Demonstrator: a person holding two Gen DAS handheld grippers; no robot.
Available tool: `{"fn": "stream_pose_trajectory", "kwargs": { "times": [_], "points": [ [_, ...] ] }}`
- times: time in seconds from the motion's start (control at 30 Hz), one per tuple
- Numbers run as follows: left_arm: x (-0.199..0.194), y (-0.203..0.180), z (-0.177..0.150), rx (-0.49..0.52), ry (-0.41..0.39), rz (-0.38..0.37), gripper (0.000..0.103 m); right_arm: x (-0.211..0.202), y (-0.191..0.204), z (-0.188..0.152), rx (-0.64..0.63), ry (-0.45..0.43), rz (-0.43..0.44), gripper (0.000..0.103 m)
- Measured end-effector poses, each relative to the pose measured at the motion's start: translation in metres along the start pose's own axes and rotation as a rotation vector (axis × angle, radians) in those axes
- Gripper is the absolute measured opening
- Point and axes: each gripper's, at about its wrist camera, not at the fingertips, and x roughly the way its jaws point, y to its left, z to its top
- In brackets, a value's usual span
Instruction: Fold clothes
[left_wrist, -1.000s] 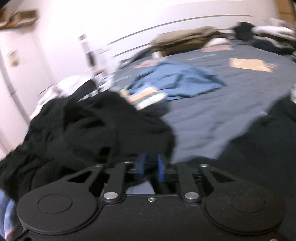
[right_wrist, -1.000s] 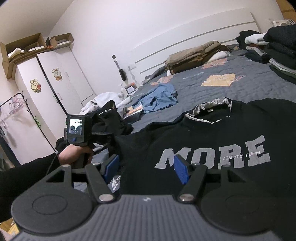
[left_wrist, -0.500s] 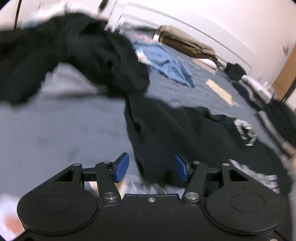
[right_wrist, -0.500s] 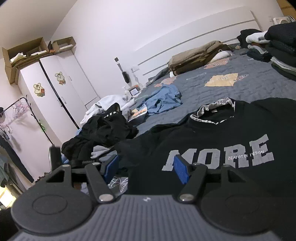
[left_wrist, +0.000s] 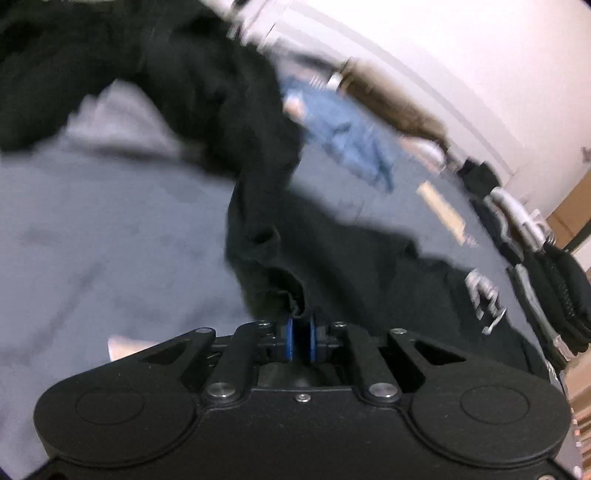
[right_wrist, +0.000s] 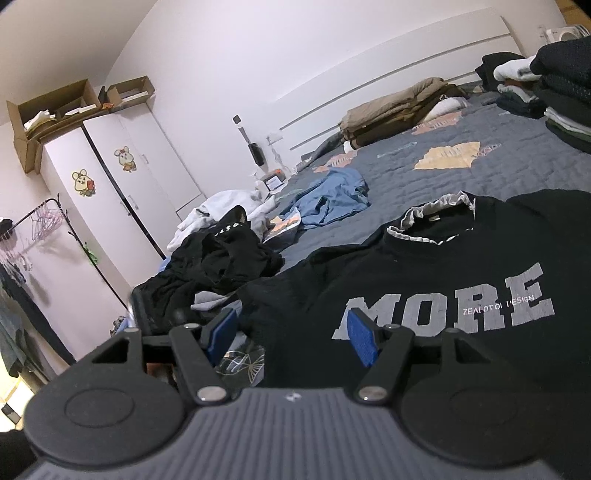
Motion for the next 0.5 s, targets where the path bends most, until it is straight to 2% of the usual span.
{"fn": "stream_pose_trajectory", "kwargs": {
  "times": [0.07, 0.13, 0.2, 0.27, 0.3, 0.37, 0.4, 0.5],
  "points": [
    [-0.013, -0.003, 0.009, 0.002, -0.048, -0.009, 0.007, -0.002, 0.0, 0.0, -0.002, -0.005, -0.001, 0.065],
    [-0.011, -0.006, 0.011, 0.031, -0.052, 0.024, 0.007, -0.003, -0.001, 0.0, 0.005, -0.007, -0.001, 0.065],
    [-0.002, -0.008, 0.007, 0.088, -0.024, 0.067, 0.012, -0.003, -0.001, 0.0, 0.006, -0.007, -0.003, 0.065],
    [0.0, -0.007, 0.0, 0.089, 0.036, 0.103, 0.02, -0.004, 0.0, 0.002, 0.001, -0.007, 0.0, 0.065],
    [-0.005, -0.005, -0.005, 0.087, 0.056, 0.091, 0.021, -0.005, 0.001, 0.002, -0.003, -0.009, 0.003, 0.065],
    [-0.022, -0.005, -0.018, 0.11, 0.07, 0.068, 0.04, -0.006, 0.003, 0.003, -0.012, -0.012, 0.009, 0.065],
    [-0.033, -0.006, -0.026, 0.137, 0.082, 0.055, 0.044, -0.006, 0.002, 0.004, -0.011, -0.007, 0.01, 0.065],
    [-0.064, -0.012, -0.052, 0.194, 0.143, -0.029, 0.045, -0.005, 0.001, 0.003, 0.003, 0.018, 0.025, 0.066]
  ]
}}
